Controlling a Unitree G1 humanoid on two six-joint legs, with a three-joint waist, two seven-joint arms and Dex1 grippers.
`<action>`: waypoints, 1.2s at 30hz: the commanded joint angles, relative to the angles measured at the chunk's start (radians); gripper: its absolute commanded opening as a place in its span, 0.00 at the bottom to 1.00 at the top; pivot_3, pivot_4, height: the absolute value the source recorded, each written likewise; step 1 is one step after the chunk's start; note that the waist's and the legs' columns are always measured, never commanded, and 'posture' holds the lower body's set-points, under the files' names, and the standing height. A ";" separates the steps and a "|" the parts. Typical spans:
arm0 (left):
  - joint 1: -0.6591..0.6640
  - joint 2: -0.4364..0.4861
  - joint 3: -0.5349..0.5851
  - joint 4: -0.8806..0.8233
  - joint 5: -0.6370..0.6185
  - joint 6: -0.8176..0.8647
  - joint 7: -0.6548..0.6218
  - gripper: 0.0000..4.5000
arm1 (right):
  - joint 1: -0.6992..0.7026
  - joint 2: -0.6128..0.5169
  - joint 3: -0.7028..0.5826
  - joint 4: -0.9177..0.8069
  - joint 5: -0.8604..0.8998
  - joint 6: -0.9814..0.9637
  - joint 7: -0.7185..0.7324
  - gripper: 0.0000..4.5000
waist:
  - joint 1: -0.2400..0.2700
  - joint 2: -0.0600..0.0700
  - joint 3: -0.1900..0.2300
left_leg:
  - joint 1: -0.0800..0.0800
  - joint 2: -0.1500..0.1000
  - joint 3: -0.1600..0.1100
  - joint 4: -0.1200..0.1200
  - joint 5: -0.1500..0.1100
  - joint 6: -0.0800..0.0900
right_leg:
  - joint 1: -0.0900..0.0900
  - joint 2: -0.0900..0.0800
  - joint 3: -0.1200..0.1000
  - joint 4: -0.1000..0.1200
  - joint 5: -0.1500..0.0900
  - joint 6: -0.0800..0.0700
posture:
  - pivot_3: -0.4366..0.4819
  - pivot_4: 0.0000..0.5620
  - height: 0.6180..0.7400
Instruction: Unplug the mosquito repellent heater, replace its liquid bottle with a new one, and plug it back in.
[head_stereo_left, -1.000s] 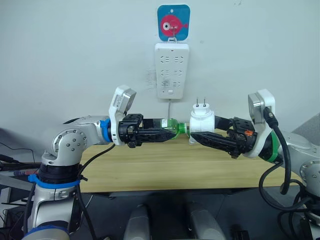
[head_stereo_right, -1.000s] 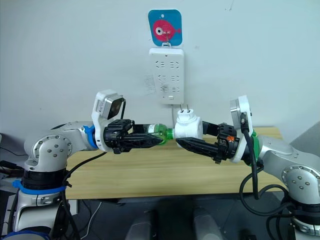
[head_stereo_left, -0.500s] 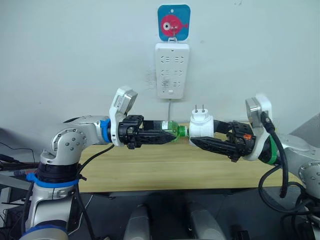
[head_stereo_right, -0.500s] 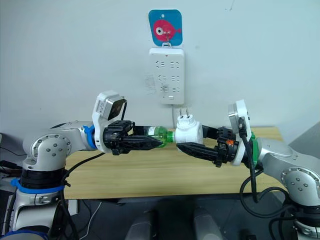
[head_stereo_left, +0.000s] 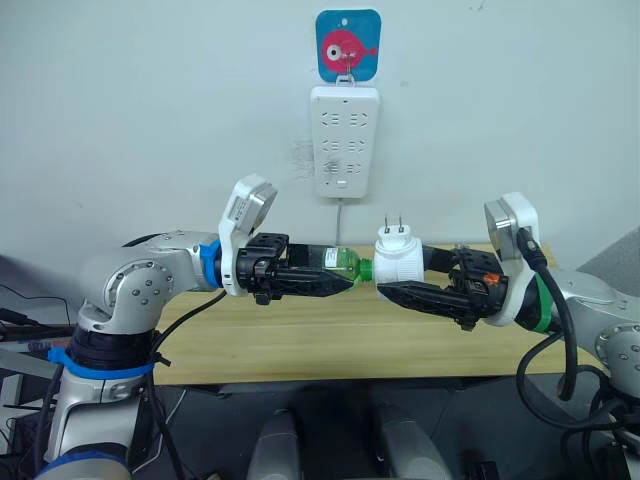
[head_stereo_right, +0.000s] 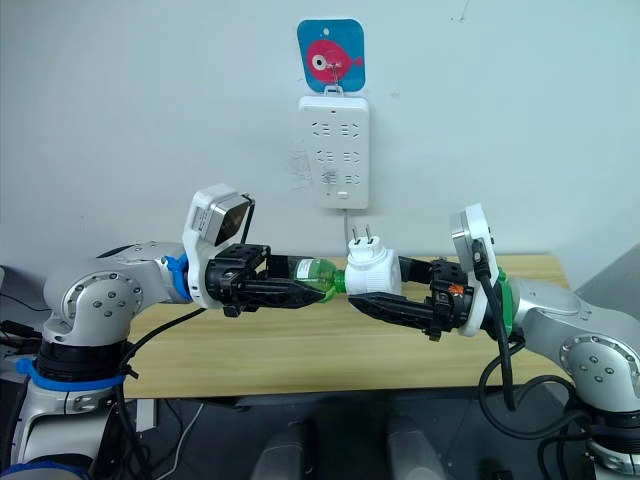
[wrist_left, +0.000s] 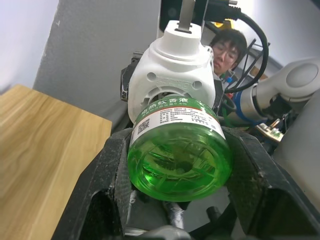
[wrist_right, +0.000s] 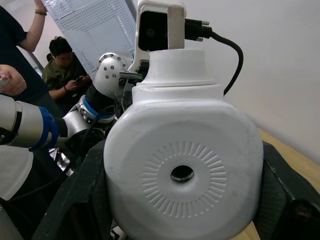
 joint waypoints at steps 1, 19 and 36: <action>-0.003 -0.017 -0.035 -0.051 0.021 -0.053 -0.014 0.50 | -0.030 0.004 0.008 -0.044 0.042 -0.005 -0.008 0.67 | 0.001 0.000 0.000 | 0.000 0.000 0.000 0.000 0.000 0.000 | 0.000 0.000 0.000 0.000 0.000 0.000 | 0.45 0.33 1.00; -0.010 -0.091 -0.057 -0.040 0.087 -0.149 0.006 0.50 | -0.046 -0.056 0.055 -0.042 0.084 0.087 -0.018 1.00 | 0.015 0.000 0.000 | 0.000 0.000 0.000 0.000 0.000 0.000 | 0.000 0.000 0.000 0.000 0.000 0.000 | 0.45 0.34 1.00; -0.027 -0.126 -0.057 0.000 0.089 -0.162 0.031 0.50 | -0.018 -0.131 0.071 -0.102 -0.120 0.007 0.048 1.00 | 0.014 0.000 0.000 | 0.000 0.000 0.000 0.001 0.000 0.000 | 0.000 0.000 0.000 0.000 0.000 0.000 | 0.43 0.33 1.00</action>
